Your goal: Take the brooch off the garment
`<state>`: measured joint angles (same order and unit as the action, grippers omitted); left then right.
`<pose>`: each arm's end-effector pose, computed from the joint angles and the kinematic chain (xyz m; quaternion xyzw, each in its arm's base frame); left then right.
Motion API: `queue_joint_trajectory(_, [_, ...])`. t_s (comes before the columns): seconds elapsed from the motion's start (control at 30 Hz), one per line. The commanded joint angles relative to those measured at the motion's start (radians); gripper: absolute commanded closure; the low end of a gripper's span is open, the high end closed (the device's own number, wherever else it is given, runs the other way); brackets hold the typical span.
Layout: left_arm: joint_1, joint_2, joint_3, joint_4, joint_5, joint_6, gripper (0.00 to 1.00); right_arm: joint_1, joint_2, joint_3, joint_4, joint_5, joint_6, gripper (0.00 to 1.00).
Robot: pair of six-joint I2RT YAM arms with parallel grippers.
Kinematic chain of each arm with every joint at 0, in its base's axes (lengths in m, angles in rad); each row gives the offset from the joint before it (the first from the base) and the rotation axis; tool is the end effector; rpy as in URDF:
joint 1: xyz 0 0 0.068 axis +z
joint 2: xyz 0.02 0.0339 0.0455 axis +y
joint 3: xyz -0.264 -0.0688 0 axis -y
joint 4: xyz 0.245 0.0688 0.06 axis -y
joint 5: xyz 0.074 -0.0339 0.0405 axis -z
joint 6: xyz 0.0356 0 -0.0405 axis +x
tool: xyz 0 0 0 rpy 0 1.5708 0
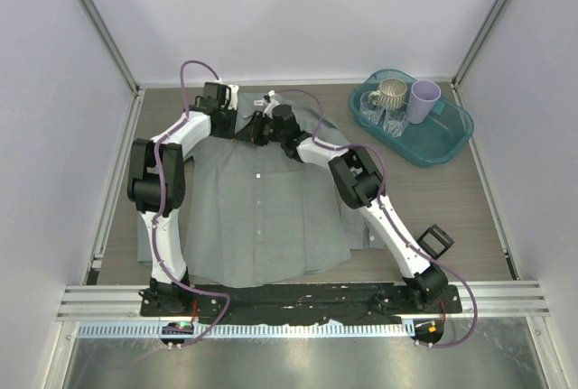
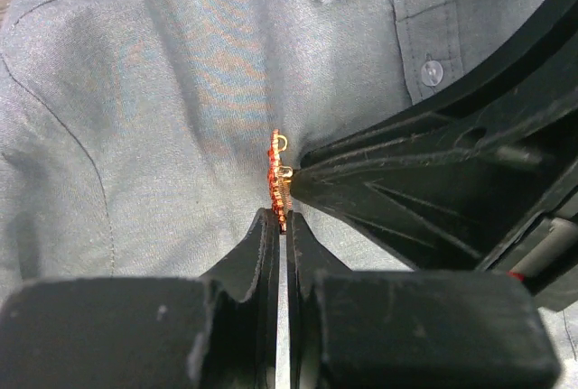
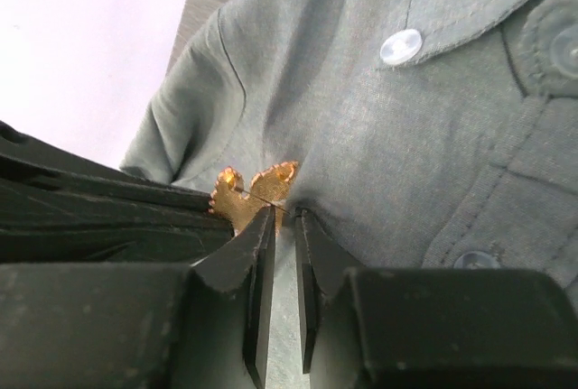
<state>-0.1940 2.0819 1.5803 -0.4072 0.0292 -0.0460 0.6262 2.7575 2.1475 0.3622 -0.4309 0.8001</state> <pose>0.4513 -0.0897 0.1921 0.0746 0.9427 -0.0526 0.3210 0.4799 0.3655 0.0952 -0.0639 0.7793 0.5202 0.3435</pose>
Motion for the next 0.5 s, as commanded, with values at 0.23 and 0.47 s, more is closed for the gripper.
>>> queue_joint_trajectory(0.23, [-0.002,-0.048,-0.02,0.054,0.064,0.014,1.0,-0.048,0.063,0.098,0.129,-0.115,0.244,0.76])
queue_joint_trajectory(0.47, [-0.002,-0.049,-0.008,0.054,0.077,0.005,1.0,-0.03,0.08,0.129,0.107,-0.129,0.218,0.76])
